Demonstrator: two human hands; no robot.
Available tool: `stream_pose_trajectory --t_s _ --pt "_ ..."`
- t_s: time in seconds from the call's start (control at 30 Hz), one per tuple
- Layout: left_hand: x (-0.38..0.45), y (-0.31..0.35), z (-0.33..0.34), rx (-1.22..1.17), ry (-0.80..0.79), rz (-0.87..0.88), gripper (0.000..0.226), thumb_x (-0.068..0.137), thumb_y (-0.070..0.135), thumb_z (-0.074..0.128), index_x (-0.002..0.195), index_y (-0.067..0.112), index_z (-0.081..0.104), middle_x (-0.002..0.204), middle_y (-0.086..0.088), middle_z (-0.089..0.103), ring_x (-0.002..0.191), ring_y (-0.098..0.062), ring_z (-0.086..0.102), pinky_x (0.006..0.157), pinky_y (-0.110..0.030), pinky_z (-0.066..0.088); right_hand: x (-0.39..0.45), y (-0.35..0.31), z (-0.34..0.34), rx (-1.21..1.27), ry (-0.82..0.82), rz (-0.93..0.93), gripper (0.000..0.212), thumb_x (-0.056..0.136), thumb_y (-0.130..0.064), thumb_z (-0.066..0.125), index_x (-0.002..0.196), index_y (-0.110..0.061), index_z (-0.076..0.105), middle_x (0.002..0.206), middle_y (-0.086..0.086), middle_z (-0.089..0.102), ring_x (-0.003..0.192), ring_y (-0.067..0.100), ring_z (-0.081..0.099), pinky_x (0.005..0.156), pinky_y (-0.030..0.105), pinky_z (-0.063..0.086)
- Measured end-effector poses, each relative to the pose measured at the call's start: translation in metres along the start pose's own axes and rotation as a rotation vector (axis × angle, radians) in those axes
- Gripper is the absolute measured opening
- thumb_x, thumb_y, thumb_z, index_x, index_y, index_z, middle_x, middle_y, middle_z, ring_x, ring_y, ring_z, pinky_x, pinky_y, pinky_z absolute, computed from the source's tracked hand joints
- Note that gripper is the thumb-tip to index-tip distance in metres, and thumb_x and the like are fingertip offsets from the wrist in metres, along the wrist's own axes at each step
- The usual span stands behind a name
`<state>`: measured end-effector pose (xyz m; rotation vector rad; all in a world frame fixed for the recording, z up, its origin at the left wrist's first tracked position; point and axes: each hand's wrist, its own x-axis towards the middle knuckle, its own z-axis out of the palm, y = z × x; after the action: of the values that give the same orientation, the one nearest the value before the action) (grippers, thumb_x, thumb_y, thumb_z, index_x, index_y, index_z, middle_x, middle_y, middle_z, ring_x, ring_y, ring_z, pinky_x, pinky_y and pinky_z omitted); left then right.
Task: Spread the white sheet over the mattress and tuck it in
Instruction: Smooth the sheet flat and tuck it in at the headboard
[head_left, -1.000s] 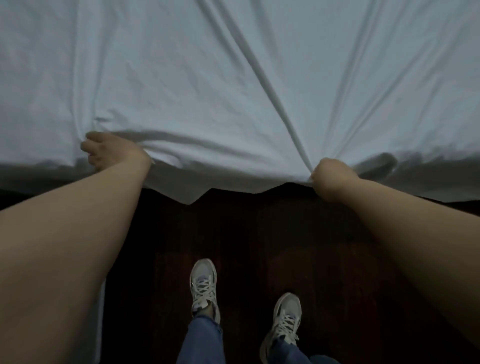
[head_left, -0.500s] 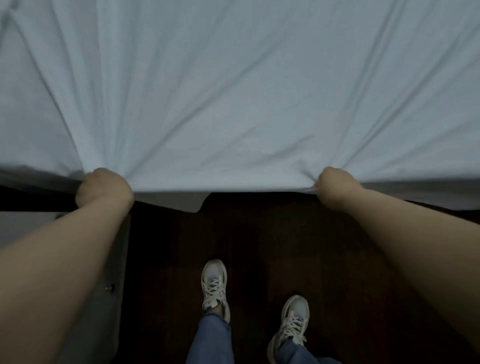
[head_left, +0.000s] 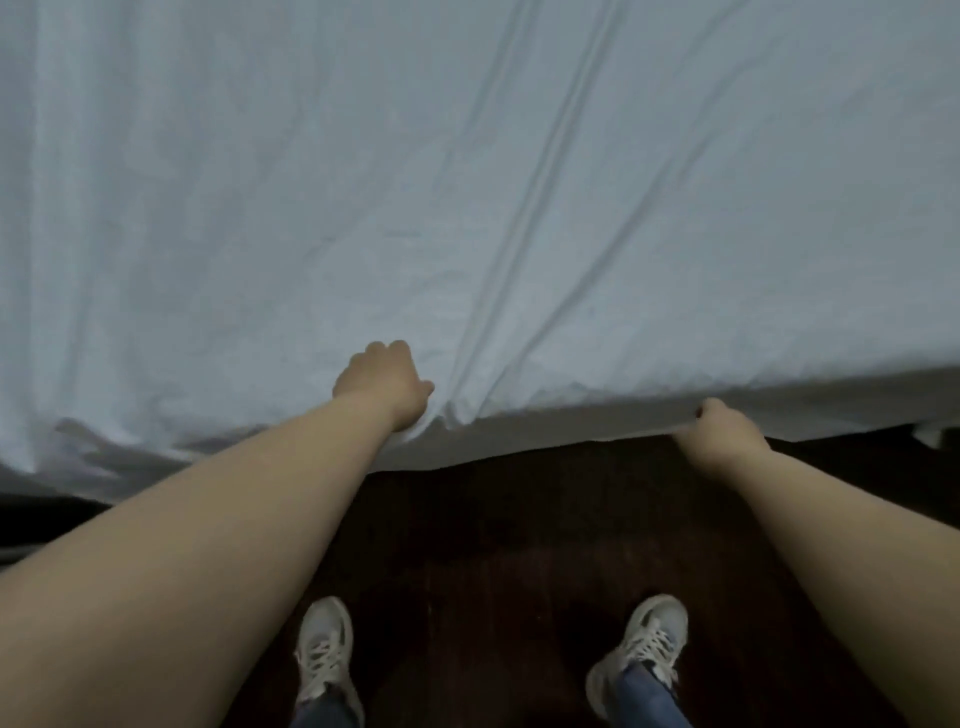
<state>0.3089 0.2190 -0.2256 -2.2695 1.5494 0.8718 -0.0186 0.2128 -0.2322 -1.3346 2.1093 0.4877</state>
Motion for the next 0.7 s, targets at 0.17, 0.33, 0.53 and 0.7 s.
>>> stream_pose_trajectory --t_s 0.17,0.33,0.53,0.7 --pt "0.018 0.124 0.06 -0.105 0.01 -0.173 0.077 0.084 0.06 0.056 0.135 0.005 0.036 0.138 -0.017 0.035 0.125 -0.036 0.04 0.097 -0.043 0.041 0.084 0.069 -0.042 0.107 -0.036 0.025 0.052 0.097 -0.048 0.043 0.106 0.002 0.057 0.096 0.021 0.06 0.086 0.034 0.058 0.072 0.036 0.044" --pt "0.035 0.133 0.092 0.031 0.178 -0.278 0.038 0.099 0.035 0.037 0.126 0.01 0.045 0.132 -0.021 0.037 0.121 -0.038 0.037 0.097 -0.044 0.035 0.152 0.088 -0.03 0.561 -0.109 0.077 0.048 0.09 -0.054 0.05 0.092 -0.007 0.054 0.084 0.017 0.054 0.068 0.031 0.057 0.063 0.036 0.048" --pt "0.034 0.136 0.083 0.196 0.171 -0.213 0.03 0.095 0.018 0.037 0.121 0.01 0.05 0.125 -0.019 0.049 0.118 -0.038 0.046 0.097 -0.042 0.036 0.157 0.088 -0.016 0.463 0.043 -0.07 0.041 0.099 -0.031 0.042 0.08 -0.003 0.065 0.086 0.018 0.067 0.081 0.034 0.063 0.074 0.038 0.051" --pt "0.013 0.13 0.074 0.271 0.189 -0.144 0.021 0.094 0.018 0.038 0.104 0.009 0.054 0.11 -0.017 0.055 0.103 -0.037 0.053 0.085 -0.04 0.038 0.159 0.095 -0.034 0.489 0.008 -0.007 0.03 0.089 -0.03 0.046 0.077 -0.008 0.061 0.098 0.021 0.068 0.09 0.034 0.064 0.085 0.04 0.054"
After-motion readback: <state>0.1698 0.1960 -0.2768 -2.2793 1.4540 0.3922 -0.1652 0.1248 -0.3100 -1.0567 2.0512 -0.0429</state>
